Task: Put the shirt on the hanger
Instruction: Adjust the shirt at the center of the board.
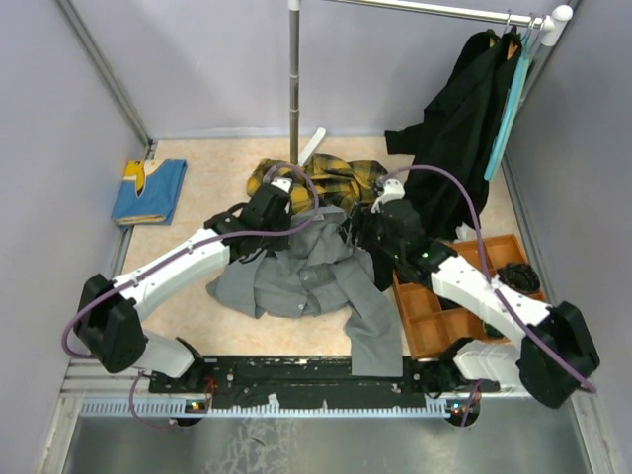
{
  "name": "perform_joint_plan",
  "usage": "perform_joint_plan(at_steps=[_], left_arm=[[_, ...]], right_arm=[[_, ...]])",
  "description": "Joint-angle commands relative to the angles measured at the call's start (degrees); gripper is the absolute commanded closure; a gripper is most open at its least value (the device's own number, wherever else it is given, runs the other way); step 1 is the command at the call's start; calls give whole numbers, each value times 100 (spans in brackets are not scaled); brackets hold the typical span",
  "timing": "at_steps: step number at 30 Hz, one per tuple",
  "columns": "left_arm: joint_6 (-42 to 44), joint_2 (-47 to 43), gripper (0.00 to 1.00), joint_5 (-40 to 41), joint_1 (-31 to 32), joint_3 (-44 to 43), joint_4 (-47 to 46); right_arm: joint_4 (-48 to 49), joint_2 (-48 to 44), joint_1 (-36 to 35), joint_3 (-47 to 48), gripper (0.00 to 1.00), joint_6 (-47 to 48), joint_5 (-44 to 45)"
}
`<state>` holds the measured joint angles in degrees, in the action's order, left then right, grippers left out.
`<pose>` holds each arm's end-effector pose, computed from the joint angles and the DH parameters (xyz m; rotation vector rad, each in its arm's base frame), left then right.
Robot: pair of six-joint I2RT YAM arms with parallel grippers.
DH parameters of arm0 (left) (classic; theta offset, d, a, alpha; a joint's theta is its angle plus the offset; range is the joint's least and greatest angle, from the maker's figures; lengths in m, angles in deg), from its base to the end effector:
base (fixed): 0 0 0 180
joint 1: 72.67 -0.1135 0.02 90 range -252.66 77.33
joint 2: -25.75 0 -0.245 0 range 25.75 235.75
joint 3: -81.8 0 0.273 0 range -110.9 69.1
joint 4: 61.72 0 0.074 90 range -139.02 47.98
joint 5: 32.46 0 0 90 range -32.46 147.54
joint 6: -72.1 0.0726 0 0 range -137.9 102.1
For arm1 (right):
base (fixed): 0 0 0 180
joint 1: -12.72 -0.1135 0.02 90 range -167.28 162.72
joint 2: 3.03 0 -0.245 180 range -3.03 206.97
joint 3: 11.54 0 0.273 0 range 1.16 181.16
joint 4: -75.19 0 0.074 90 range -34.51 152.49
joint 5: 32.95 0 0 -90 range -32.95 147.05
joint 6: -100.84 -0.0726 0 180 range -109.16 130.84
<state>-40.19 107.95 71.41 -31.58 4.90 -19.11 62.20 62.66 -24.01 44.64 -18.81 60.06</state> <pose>0.2793 -0.2205 0.2238 0.2795 2.3717 -0.2353 0.2617 0.1906 0.2356 -0.0898 2.0291 0.6982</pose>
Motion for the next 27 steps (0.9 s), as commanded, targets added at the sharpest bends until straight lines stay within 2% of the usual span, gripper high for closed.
perform_joint_plan(at_steps=[1,6,10,16,20,22,24,27], left_arm=[[-76,-164,100,-47,-21,-234,183],[-213,-571,100,146,-24,-454,509],[-44,-838,100,394,-81,-1394,953],[526,-380,100,825,-143,-4222,1878],[895,193,100,1051,-144,-6158,2241],[973,247,100,1132,-144,-6554,2144],[989,132,100,1031,-144,-6567,1856],[948,-33,100,849,-144,-6513,1602]], right_arm=[[495,443,-22,668,47,16,33],[260,406,-111,1219,80,402,-121],[-383,248,-111,2385,100,854,-132],[-1542,911,-117,5348,100,1242,-379],[-2425,1772,-112,7819,100,1324,-730],[-2819,2270,-114,9025,100,1301,-964],[-3075,2652,-113,9877,100,1222,-1140],[-3042,2691,-117,9967,100,1112,-1295]])
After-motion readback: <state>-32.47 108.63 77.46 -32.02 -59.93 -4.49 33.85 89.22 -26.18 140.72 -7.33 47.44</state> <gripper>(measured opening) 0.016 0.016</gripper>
